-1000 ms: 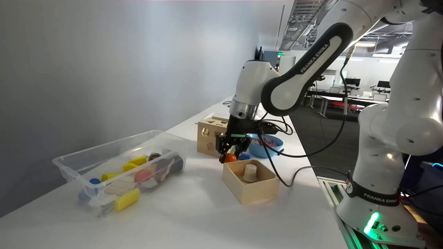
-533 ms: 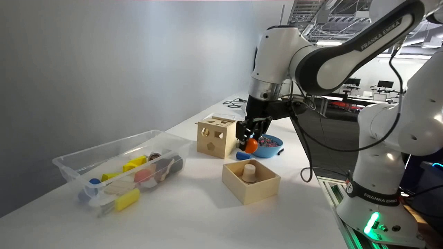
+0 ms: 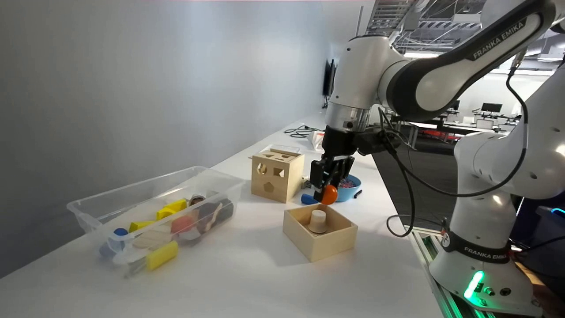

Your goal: Put the orange ball inside the small wooden box

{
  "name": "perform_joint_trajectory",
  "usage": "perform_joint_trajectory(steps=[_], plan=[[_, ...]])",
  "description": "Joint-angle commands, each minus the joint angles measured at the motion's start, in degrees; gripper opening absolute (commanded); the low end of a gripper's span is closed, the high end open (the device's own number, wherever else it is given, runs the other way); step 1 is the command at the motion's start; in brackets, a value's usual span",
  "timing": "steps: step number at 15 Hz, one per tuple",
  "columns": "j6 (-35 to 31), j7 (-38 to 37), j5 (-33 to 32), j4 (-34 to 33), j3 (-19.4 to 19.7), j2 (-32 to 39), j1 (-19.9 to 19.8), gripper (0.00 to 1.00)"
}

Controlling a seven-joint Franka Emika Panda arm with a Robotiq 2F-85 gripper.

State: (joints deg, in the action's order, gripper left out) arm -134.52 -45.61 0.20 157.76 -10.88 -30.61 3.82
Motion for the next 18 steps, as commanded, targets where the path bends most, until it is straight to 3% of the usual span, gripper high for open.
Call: perform_joint_trajectory(steps=[1, 10, 11, 12, 15, 18], plan=[[-5.3, 3.2, 3.9, -0.1, 1.1, 3.9, 0.2, 0.34], [-3.4, 2.9, 5.3, 0.0, 0.5, 10.0, 0.0, 0.35], [-3.5, 2.8, 5.3, 0.0, 0.5, 10.6, 0.1, 0.84], [-3.6, 2.7, 5.3, 0.0, 0.5, 11.0, 0.1, 0.84], [-3.6, 3.1, 6.0, 0.0, 0.7, 10.7, 0.6, 1.00], [-1.2, 3.0, 6.8, -0.1, 0.5, 7.4, 1.3, 1.00]])
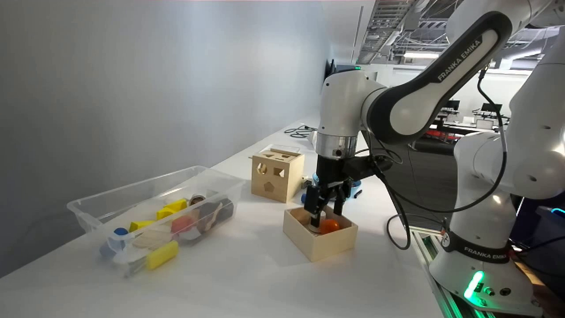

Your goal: Put the orange ball inside the small wooden box

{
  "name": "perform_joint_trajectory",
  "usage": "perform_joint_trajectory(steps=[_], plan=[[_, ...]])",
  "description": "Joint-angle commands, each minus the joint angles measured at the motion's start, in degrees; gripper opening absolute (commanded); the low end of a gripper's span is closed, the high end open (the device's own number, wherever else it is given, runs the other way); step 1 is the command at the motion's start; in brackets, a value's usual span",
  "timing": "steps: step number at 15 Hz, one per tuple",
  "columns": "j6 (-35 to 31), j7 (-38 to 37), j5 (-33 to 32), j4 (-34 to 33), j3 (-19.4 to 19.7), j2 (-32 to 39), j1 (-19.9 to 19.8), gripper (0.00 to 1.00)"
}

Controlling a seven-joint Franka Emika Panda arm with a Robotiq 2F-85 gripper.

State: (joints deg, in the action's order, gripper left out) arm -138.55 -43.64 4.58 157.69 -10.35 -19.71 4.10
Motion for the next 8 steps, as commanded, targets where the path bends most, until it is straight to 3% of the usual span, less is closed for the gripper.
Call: perform_joint_trajectory(steps=[1, 6, 7, 8], plan=[[3.8, 0.8, 1.9, -0.2, -0.3, -5.2, 1.0, 1.00], [8.8, 3.4, 2.2, -1.4, 0.9, -14.0, 1.1, 1.00], [6.3, 1.2, 0.7, -1.7, -0.8, -9.0, -0.2, 1.00], [7.1, 1.7, 0.8, -2.0, -0.7, -10.7, -0.3, 1.00]])
